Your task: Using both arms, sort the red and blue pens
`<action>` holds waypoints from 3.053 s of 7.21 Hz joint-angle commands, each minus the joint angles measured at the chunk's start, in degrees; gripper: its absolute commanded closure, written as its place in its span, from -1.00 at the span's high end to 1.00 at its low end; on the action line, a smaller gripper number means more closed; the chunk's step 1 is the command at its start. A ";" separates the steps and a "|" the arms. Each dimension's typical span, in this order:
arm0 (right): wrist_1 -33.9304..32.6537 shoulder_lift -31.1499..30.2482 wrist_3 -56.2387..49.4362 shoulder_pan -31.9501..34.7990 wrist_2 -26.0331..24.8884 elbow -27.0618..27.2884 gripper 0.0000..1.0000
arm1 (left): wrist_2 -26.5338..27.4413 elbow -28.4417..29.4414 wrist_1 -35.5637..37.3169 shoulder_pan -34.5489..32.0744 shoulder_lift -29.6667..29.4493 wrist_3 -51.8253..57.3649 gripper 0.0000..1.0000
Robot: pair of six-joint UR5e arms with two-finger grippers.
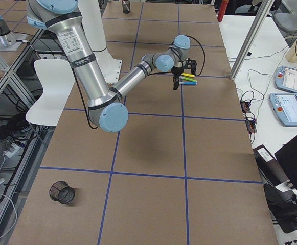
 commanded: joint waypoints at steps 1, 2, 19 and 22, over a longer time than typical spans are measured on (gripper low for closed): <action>-0.34 9.26 7.92 -2.75 -1.21 -10.03 0.99 | -0.05 0.52 -0.46 0.06 -0.19 0.61 1.00; -0.16 13.48 8.50 -3.99 -4.61 -15.22 0.99 | -0.05 0.52 -0.37 0.06 -0.11 2.01 1.00; 13.72 23.46 9.38 -11.38 -10.36 -38.56 -0.12 | -0.14 3.25 -1.07 0.06 -0.02 5.01 1.00; 13.64 23.37 9.38 -11.56 -10.36 -38.65 -0.40 | -0.14 3.16 -1.07 0.06 -0.02 5.01 1.00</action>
